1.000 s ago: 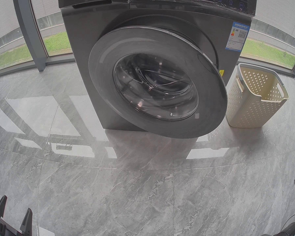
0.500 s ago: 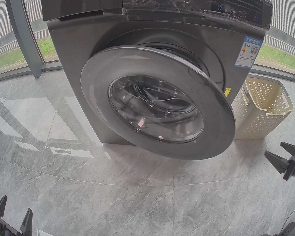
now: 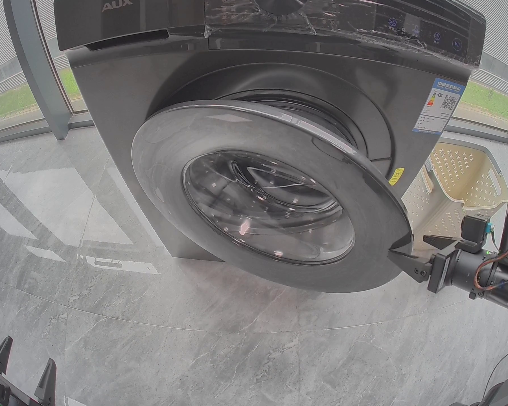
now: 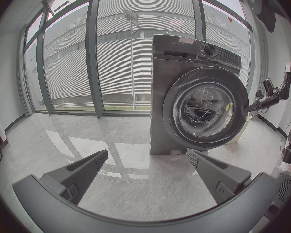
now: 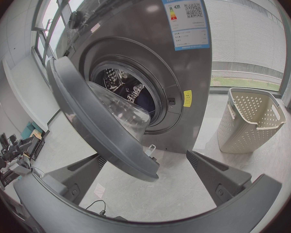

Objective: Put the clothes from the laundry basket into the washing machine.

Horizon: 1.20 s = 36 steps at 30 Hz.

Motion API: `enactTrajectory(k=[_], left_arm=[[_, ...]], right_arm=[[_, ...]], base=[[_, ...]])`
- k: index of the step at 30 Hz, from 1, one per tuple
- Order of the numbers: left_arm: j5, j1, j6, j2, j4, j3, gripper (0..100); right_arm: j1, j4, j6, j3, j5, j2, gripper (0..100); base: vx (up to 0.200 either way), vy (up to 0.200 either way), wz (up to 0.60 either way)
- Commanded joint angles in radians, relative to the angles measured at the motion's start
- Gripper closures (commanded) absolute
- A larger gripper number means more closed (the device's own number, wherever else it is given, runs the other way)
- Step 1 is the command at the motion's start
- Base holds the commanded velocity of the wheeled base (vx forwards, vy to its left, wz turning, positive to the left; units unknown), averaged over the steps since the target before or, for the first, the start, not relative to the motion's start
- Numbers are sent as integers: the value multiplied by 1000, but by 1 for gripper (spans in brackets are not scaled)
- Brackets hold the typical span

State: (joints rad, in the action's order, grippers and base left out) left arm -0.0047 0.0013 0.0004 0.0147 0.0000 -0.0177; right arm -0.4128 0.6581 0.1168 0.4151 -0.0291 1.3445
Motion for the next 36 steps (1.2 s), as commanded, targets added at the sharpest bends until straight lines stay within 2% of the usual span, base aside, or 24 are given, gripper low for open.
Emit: enactTrajectory(k=[1,3,9,12,15,17,19,20,22,24,25,34,36], left_arm=[[0,0,1,-12,0,16,0],[0,0,1,-12,0,18,0],[0,0,1,-12,0,18,0],[0,0,1,-12,0,16,0],[0,0,1,-12,0,18,0],[0,0,1,-12,0,16,0],[0,0,1,-12,0,16,0],[0,0,1,-12,0,16,0],[0,0,1,-12,0,16,0],[0,0,1,-12,0,18,0],[0,0,3,-12,0,16,0],[0,0,1,-12,0,16,0],[0,0,1,-12,0,18,0]], right_arm=[[3,3,6,45,28,68,0],[22,18,11,77,49,84,0],[111,57,18,117,55,124,0],[106,71,20,93,55,125,0],[74,72,17,56,51,117,0],[-17,72,21,16,41,105,0],[-66,72,29,-2,40,97,0],[-121,72,47,-12,40,93,0],[-187,75,89,-1,40,93,0],[-205,78,104,4,40,91,0],[-245,115,138,37,41,94,0],[-238,261,149,166,61,134,0],[-238,262,147,192,84,131,0]], base=[[0,0,0],[0,0,0],[0,0,0],[0,0,0],[0,0,0],[0,0,0],[0,0,0],[0,0,0],[0,0,0],[0,0,0],[0,0,0],[0,0,0],[200,0,0]])
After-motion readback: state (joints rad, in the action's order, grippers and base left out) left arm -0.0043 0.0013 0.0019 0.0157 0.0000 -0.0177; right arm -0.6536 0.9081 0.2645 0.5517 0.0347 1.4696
